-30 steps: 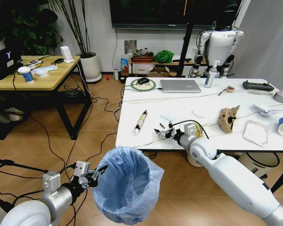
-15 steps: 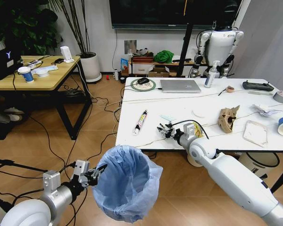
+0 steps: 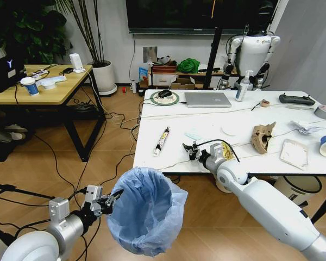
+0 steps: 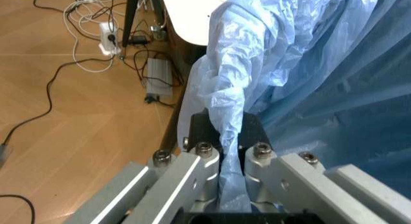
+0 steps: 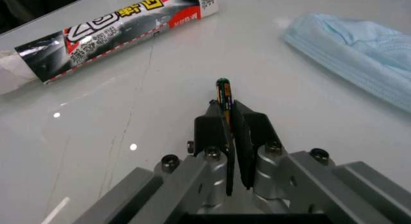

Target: Pick up the trash bin and place the trash from the table into it.

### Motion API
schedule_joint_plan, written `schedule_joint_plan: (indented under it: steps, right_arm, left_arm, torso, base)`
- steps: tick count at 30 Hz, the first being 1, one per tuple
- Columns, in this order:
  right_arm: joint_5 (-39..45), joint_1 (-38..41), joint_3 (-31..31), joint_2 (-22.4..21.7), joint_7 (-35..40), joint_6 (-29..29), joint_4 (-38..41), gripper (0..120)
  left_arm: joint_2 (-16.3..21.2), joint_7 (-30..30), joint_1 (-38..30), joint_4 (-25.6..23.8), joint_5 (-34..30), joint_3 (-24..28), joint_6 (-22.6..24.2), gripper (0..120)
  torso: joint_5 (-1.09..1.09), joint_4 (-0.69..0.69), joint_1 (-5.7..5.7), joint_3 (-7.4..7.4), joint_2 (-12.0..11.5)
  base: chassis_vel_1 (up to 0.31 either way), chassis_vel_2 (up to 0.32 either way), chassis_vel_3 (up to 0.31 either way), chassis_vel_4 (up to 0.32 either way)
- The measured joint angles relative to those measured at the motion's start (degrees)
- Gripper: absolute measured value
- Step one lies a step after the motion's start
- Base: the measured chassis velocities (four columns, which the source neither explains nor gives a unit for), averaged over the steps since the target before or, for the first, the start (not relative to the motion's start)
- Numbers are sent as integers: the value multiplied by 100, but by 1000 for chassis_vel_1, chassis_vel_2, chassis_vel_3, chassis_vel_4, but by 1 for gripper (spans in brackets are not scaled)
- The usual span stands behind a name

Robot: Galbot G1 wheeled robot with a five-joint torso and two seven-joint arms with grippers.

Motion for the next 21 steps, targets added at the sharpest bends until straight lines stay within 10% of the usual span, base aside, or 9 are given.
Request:
schedule_joint_plan:
  steps: [21]
  right_arm:
    - [755,-476,182,-1657,-1969,1361,2937,0]
  left_arm:
    - [-46,-10,-99,-25,-47,53,46,0]
  torso:
    - [-1,-1,0,-2,0]
  base:
    - [0,0,0,0]
